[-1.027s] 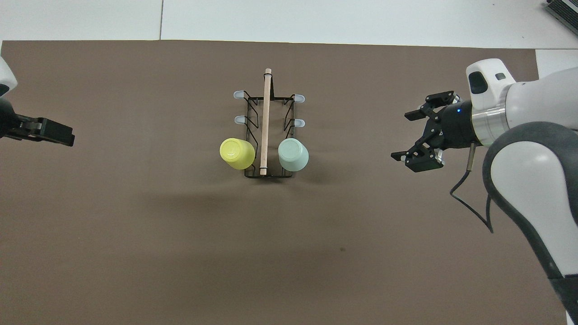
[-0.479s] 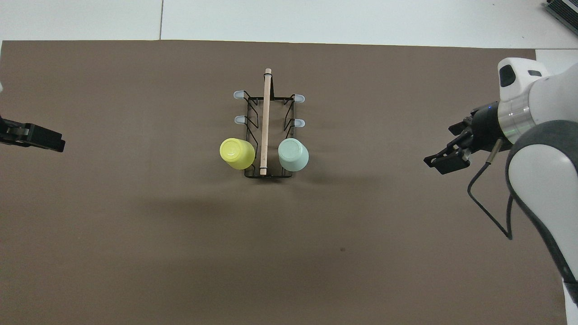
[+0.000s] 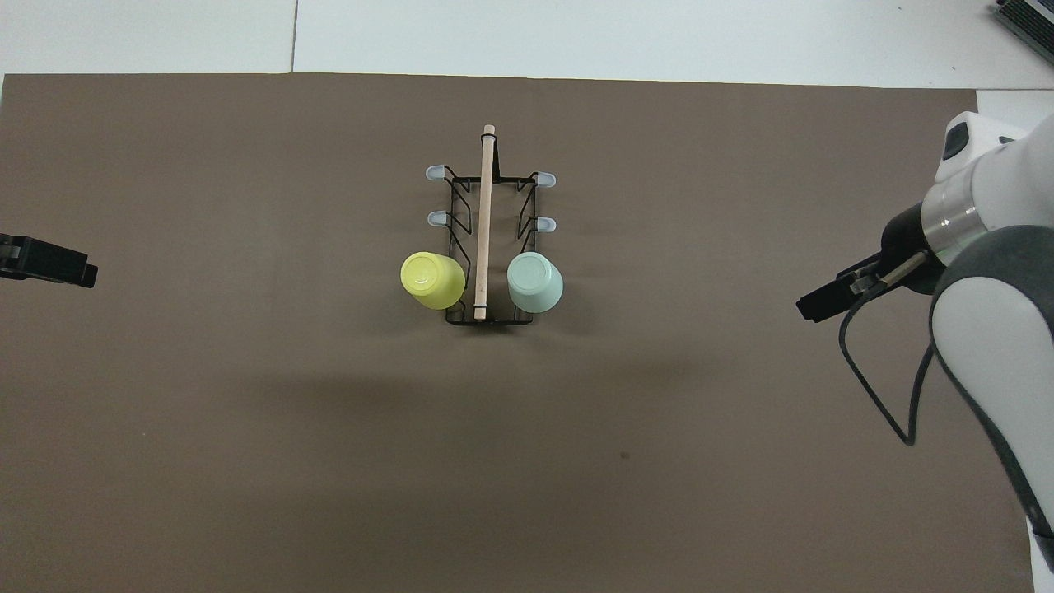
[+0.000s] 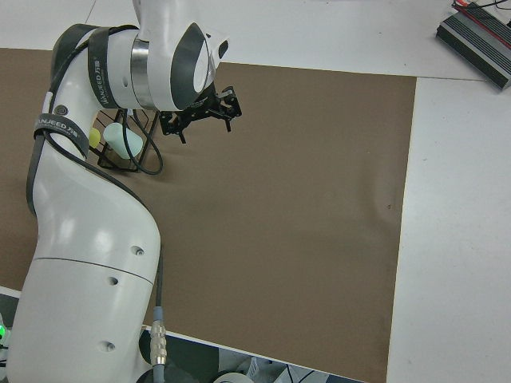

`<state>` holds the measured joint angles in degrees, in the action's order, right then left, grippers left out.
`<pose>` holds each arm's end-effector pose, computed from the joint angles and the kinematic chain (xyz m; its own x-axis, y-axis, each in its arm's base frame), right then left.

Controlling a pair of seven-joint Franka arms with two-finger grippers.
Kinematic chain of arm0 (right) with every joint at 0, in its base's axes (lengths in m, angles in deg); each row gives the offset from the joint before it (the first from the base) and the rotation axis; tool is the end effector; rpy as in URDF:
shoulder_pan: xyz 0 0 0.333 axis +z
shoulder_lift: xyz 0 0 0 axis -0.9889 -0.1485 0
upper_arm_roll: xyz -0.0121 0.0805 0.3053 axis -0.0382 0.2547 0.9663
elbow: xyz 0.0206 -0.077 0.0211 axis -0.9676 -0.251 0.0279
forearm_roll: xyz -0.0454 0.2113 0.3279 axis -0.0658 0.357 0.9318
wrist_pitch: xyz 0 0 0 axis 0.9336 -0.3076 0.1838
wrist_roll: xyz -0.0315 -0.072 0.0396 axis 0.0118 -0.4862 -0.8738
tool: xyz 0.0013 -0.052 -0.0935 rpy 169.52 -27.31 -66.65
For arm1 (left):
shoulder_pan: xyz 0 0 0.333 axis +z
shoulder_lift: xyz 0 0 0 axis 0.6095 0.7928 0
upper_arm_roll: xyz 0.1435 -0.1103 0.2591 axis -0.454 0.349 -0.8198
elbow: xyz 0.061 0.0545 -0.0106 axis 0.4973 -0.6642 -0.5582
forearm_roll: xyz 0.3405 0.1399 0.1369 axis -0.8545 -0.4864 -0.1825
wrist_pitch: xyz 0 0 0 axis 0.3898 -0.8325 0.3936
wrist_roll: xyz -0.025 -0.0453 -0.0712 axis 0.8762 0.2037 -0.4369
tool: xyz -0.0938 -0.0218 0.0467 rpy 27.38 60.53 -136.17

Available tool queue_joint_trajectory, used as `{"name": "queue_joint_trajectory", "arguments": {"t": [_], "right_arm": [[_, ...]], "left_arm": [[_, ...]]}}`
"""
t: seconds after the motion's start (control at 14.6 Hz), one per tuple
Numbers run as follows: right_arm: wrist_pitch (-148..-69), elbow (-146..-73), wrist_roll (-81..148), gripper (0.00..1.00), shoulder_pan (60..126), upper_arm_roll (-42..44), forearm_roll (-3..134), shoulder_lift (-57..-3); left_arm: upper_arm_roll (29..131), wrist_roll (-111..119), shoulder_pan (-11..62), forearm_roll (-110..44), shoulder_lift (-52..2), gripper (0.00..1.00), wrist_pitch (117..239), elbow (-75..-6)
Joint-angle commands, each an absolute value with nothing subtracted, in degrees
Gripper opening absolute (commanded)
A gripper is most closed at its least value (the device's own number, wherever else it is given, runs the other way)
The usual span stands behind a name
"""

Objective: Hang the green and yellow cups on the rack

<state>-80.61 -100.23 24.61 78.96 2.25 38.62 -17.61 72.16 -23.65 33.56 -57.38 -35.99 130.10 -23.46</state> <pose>0.5581 0.0638 0.5664 0.9155 0.3901 -0.0984 0.3801 -0.9188 -0.1061 0.5488 0.0079 0.6196 0.9805 -0.1964 -0.0061 -0.1963 -0.9804 0.0173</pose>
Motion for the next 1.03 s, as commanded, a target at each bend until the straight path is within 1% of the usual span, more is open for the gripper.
{"name": "queue_joint_trajectory", "arguments": {"t": [0.0, 0.21, 0.27, 0.41, 0.48, 0.75, 0.96], "right_arm": [[-79.19, -100.25, 30.97, 1.0, 79.97, 1.44, 35.96, -16.69], [-79.29, -100.69, 30.36, 1.0, 81.63, -3.56, 36.05, -16.16], [-79.29, -100.17, 29.74, 1.0, 83.81, -5.58, 36.57, -16.16], [-79.72, -98.6, 30.18, 1.0, 90.3, -12.68, 37.1, -16.51], [-79.9, -97.63, 30.26, 1.0, 92.51, -15.16, 37.1, -16.86], [-79.9, -96.91, 35.96, 1.0, 93.5, -16.06, 37.1, -17.21], [-79.9, -95.78, 38.51, 1.0, 92.98, -15.45, 39.91, -18.0]], "left_arm": [[72.16, -24.66, 33.95, -56.34, -40.11, 1.0, 130.61, -28.43], [72.16, -24.57, 33.95, -56.43, -40.3, 1.0, 130.97, -28.88], [72.16, -24.57, 33.95, -56.43, -40.3, 1.0, 131.14, -28.79], [72.16, -24.74, 33.95, -56.43, -40.3, 1.0, 131.58, -28.79], [72.16, -24.83, 33.95, -56.43, -40.21, 1.0, 131.85, -28.79], [72.16, -24.13, 33.69, -56.43, -39.42, 1.0, 131.67, -27.12], [72.25, -24.04, 33.51, -55.91, -38.98, 1.0, 130.97, -26.16]]}}
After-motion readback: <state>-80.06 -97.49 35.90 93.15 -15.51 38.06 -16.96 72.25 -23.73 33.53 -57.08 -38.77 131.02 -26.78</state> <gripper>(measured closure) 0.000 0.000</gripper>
